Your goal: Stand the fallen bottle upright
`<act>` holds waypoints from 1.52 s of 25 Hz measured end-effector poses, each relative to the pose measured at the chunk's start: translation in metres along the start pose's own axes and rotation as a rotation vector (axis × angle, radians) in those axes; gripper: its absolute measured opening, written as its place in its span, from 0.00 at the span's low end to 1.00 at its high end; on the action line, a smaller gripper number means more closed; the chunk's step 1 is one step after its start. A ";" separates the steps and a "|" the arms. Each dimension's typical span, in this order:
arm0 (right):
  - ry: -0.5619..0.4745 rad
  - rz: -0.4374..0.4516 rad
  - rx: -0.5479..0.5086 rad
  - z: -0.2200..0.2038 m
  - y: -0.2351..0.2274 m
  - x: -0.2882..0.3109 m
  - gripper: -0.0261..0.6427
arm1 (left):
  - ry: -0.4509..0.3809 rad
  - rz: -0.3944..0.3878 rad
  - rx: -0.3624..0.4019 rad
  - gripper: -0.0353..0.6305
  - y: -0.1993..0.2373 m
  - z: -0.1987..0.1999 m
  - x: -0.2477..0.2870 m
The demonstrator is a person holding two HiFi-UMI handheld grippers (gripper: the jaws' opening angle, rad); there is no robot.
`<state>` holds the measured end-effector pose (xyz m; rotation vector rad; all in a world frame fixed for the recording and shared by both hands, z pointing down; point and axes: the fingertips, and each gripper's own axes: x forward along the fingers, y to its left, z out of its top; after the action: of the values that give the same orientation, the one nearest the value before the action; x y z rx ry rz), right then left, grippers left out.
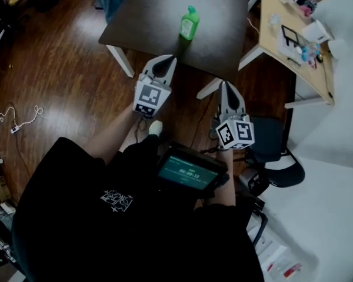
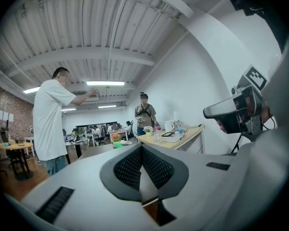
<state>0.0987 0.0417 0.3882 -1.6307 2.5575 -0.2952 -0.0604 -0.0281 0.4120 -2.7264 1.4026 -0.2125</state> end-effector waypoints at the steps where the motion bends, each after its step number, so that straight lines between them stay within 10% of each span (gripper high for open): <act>1: 0.000 0.007 -0.005 -0.001 0.006 -0.016 0.06 | 0.002 0.015 -0.008 0.03 -0.005 0.001 -0.013; 17: 0.004 0.009 0.009 -0.023 0.092 -0.142 0.06 | 0.014 0.086 -0.029 0.03 -0.039 0.002 -0.179; 38: -0.009 -0.054 -0.012 -0.020 0.154 -0.168 0.06 | -0.031 0.005 -0.016 0.03 -0.049 0.021 -0.238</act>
<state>0.0301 0.2590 0.3706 -1.7038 2.5164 -0.2760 -0.1546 0.1933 0.3754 -2.7265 1.4086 -0.1584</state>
